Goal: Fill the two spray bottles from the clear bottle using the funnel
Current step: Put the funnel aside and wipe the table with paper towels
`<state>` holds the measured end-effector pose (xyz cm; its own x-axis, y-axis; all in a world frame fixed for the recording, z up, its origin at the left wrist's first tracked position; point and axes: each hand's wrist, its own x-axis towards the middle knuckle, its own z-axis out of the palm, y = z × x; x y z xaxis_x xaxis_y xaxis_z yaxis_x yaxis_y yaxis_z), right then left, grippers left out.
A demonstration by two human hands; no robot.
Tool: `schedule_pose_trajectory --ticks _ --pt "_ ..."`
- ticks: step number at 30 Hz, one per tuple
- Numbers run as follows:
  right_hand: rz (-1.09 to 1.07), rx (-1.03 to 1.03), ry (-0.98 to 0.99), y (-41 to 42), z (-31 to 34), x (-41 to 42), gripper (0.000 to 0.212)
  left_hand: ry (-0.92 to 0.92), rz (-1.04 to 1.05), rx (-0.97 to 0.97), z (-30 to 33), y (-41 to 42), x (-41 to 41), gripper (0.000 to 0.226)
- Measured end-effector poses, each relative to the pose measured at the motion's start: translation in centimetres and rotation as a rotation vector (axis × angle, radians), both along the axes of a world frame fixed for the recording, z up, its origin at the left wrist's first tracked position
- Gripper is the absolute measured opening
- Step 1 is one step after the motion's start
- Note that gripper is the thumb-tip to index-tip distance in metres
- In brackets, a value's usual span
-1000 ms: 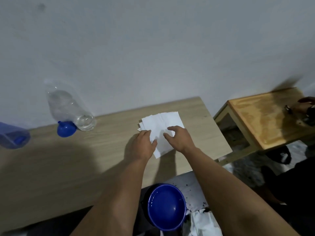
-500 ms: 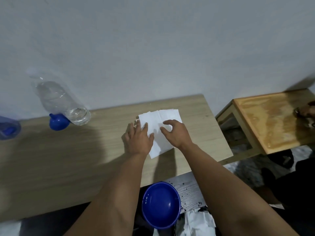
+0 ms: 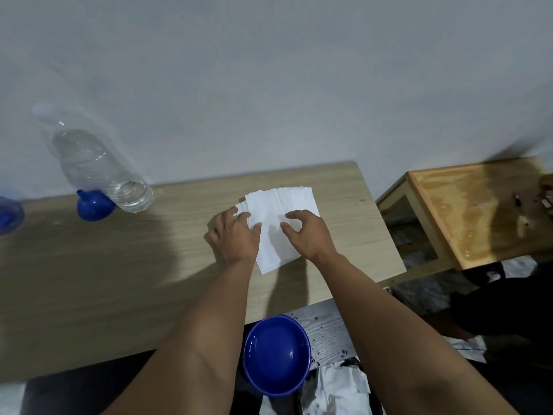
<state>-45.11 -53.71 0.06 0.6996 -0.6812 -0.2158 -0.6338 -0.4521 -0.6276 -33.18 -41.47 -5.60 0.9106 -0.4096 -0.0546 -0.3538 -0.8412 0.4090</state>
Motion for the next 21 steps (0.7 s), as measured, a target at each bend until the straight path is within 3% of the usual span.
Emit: schedule_pose_trajectory --ticks 5,12,18,21 --pt "-0.007 -0.002 0.001 0.1 0.0 -0.3 0.042 0.102 0.09 -0.066 0.9 -0.4 0.2 0.01" --pt "-0.013 -0.001 -0.011 0.3 -0.1 -0.4 0.039 0.125 0.102 -0.028 0.6 -0.2 0.5 0.034" --pt "-0.007 -0.001 -0.019 0.4 -0.5 -0.7 0.039 0.11 0.12 -0.006 -0.4 -0.3 0.5 0.011" --pt "-0.009 -0.005 -0.024 0.4 -0.5 -0.8 0.038 0.091 0.123 -0.001 -0.2 -0.3 0.4 0.011"
